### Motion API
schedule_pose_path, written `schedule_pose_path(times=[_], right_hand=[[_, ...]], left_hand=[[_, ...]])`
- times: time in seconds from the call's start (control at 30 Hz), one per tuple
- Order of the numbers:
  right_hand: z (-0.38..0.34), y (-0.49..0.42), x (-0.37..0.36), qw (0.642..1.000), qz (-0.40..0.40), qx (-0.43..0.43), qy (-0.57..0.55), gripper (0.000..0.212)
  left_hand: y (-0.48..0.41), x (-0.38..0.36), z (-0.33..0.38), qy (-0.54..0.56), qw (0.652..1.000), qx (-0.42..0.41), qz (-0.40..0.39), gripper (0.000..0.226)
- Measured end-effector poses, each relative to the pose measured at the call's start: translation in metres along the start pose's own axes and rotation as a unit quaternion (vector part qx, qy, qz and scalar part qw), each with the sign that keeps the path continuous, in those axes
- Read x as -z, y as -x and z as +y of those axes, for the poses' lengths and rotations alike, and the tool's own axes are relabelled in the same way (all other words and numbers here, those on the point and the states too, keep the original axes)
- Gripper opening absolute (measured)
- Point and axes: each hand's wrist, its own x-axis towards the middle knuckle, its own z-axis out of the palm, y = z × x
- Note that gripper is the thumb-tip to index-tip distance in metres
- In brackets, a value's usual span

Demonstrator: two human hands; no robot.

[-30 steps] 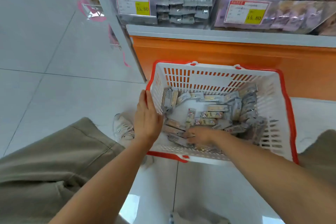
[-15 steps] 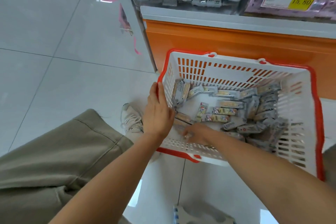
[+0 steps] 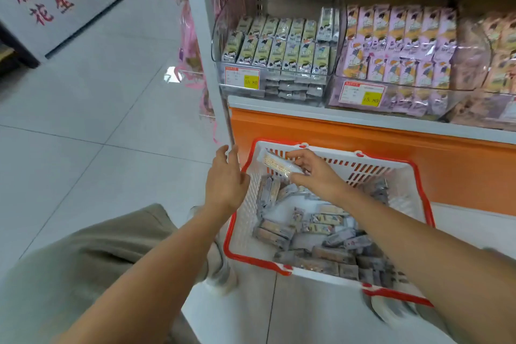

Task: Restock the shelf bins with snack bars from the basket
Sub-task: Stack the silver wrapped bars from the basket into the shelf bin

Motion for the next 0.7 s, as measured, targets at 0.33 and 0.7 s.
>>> schedule_pose_path(times=[0.33,0.7], right_hand=[[-0.150,-0.040,0.047,0.916,0.284,0.229,0.169,0.039],[-0.172,-0.129,0.061,0.914,0.196,0.156,0.320,0.060]], left_hand=[[-0.056,0.096,0.029,0.019,0.989,-0.047,0.136,0.062],[-0.124,0.110,0.028,0.030,0.988,-0.035,0.146,0.080]])
